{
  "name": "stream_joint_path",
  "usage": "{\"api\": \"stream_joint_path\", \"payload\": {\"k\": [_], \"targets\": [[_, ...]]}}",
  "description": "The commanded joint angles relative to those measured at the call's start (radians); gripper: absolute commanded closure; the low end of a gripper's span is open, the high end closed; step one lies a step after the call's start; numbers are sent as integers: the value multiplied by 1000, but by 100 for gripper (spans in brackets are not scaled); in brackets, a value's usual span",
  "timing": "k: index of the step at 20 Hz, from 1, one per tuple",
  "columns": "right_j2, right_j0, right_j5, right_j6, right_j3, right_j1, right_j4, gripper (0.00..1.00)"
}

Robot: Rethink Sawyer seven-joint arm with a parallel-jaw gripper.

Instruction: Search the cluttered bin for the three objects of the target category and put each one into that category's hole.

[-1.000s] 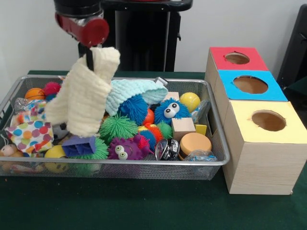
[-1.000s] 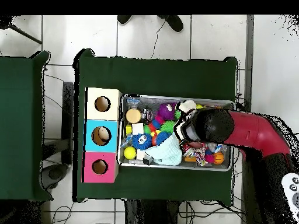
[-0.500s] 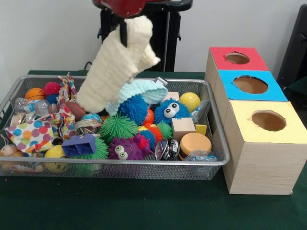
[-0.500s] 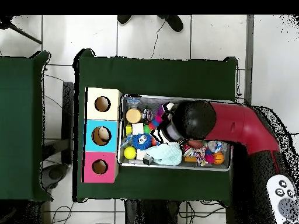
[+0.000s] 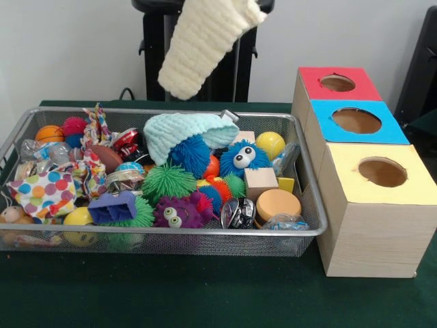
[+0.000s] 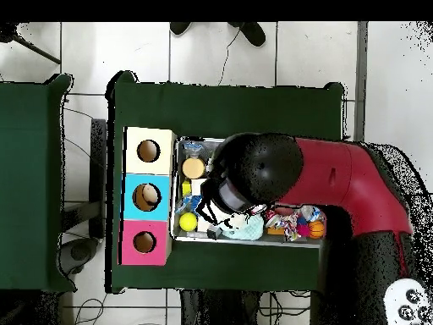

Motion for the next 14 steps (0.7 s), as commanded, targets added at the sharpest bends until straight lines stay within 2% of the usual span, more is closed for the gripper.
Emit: {"api": "stream_joint_path", "payload": {"k": [1,10,14], "targets": [[-6,17,49,16,-29,-16,28,100],[8,-8,35,-48,-104,61,8,100],[5,-12,-27,-62,-103,83,-9,100]]}}
